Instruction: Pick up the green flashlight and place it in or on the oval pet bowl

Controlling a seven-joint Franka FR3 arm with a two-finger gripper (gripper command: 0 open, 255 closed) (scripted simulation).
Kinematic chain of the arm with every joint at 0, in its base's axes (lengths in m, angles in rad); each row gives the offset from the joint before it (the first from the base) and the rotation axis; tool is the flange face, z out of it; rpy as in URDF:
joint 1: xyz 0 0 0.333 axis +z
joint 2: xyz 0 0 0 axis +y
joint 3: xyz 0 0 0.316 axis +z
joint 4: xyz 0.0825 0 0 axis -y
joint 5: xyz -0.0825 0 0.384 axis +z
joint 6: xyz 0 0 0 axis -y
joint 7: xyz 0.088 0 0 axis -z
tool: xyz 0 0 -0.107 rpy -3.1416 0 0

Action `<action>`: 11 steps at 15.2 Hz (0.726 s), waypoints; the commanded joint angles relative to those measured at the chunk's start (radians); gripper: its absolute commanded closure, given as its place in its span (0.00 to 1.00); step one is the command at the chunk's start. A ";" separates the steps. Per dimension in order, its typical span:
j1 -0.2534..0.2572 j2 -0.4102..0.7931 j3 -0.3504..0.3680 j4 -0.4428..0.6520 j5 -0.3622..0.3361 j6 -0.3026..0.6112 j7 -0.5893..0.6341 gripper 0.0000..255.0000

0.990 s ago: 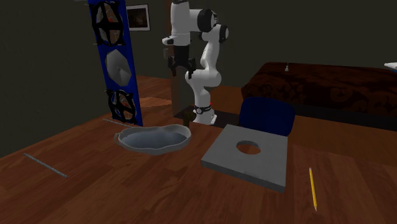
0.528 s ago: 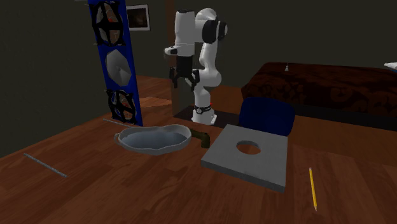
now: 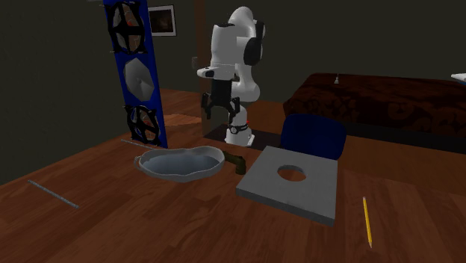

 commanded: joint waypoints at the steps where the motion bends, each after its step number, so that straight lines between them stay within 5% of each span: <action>1: -0.001 0.020 0.003 -0.007 -0.003 0.033 0.002 0.00; 11: -0.005 0.055 0.006 -0.054 -0.009 0.114 0.007 0.00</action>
